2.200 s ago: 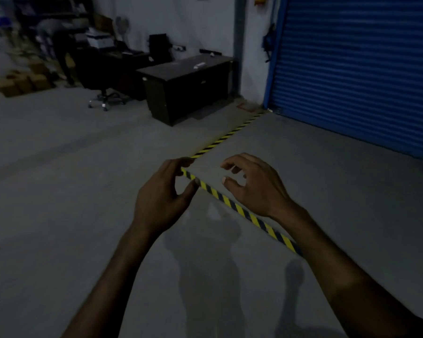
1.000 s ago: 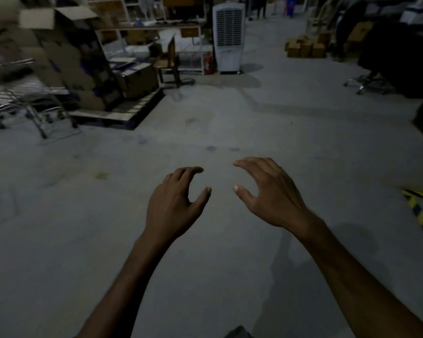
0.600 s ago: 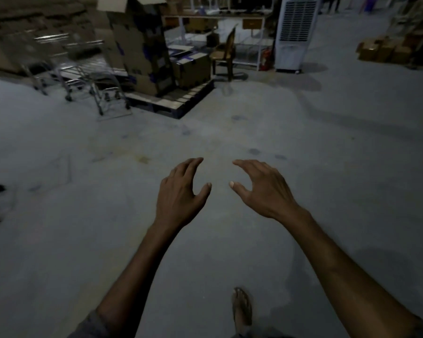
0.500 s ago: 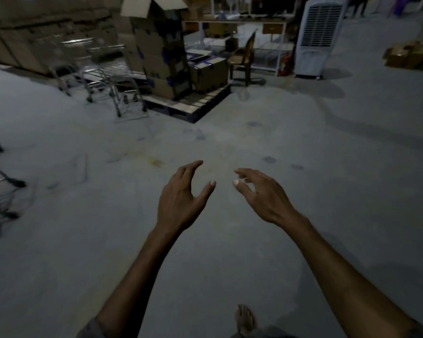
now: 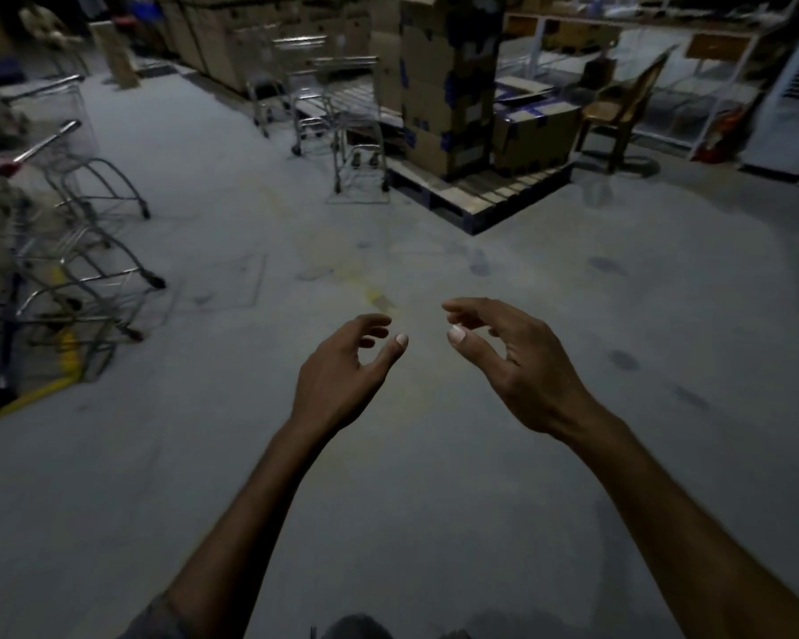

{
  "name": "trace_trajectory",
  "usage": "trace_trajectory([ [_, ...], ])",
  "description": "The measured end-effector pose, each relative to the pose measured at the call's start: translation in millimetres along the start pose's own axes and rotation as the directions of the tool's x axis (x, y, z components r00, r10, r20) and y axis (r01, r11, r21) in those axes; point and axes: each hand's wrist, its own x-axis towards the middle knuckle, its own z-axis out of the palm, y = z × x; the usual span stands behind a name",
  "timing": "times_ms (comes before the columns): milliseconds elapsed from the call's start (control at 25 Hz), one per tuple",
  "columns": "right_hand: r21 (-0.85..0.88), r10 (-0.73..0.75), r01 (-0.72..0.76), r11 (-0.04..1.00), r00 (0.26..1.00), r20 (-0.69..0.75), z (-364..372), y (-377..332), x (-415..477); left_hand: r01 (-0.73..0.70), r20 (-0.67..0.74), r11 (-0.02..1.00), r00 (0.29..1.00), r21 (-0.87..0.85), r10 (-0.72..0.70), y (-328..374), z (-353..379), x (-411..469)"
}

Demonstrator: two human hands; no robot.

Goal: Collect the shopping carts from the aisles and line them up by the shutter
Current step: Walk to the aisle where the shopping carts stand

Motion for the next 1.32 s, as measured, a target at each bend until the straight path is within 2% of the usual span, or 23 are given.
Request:
trace_trajectory([
  [160, -0.056, 0.007, -0.003, 0.998, 0.998, 0.069, 56.4, 35.8, 90.5, -0.051, -0.100, 0.997, 0.993, 0.061, 0.057, -24.2, -33.5, 64.3],
  [360, -0.142, -0.025, 0.037, 0.989, 0.996, 0.089, 141.3, 47.8, 211.8, -0.174, -0.208, 0.937, 0.947, 0.302, 0.243, -76.8, -81.3, 163.7],
  [520, -0.218, -0.070, 0.085, 0.972, 0.995, 0.075, 185.3, 38.2, 309.4, -0.199, -0.212, 0.877, 0.925, 0.438, 0.316, -133.5, -112.4, 255.7],
  [800, -0.463, -0.294, 0.256, 0.849, 0.956, -0.011, 219.2, 27.5, 457.9, -0.137, -0.142, 0.782, 0.950, 0.609, 0.277, -235.6, -117.1, 403.3],
  [920, -0.451, -0.378, 0.332, 0.828, 0.926, -0.013, 242.6, 39.8, 525.0, -0.103, -0.125, 0.807, 0.969, 0.582, 0.213, -269.2, -112.9, 463.3],
  [1080, -0.382, -0.369, 0.346, 0.857, 0.929, 0.013, 281.9, 76.4, 632.0, -0.002, -0.171, 0.908, 0.982, 0.419, 0.082, -303.5, -119.4, 554.7],
  [1320, -0.293, -0.399, 0.434, 0.852, 0.901, 0.171, 352.3, 104.0, 787.7, 0.077, -0.295, 0.917, 0.954, 0.392, 0.045, -335.8, -162.1, 665.4],
])
